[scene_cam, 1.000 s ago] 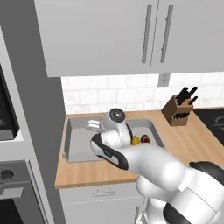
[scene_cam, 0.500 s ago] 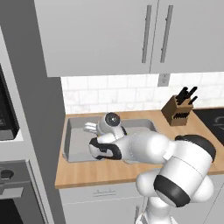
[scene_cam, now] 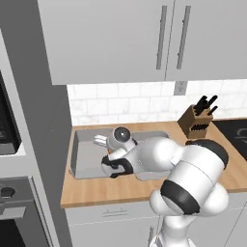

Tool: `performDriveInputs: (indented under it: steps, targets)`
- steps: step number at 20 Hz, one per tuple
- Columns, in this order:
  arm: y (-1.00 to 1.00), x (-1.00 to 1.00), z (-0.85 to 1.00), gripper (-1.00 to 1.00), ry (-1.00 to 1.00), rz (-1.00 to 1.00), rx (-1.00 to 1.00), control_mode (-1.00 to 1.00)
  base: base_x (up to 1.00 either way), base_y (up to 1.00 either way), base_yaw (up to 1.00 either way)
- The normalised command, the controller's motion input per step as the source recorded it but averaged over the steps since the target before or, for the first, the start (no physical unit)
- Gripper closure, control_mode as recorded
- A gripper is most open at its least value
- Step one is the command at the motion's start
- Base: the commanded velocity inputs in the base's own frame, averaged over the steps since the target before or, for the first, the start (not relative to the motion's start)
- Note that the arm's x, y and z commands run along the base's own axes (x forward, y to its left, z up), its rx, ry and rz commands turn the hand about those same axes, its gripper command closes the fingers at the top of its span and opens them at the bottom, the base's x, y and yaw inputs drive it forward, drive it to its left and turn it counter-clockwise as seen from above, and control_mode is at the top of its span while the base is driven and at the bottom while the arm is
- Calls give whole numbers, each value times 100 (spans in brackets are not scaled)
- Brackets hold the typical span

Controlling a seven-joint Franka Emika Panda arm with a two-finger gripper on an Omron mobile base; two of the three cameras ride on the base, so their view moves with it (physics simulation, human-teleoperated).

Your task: Place one lemon and one chicken drumstick in each tupperware on the nearby counter, to pack two identical lunches.

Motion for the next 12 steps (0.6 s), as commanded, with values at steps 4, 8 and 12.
performDriveInputs:
  steps: [4,8,12]
  targets:
    - [13,15,24,-100,0,-6,0,-100,0,0,0]
    - [25,12,30,-100,0,-2,0,-100,0,0,0]
    - [-6,-22,47,-100,3,-4,1,-100,0,0,0]
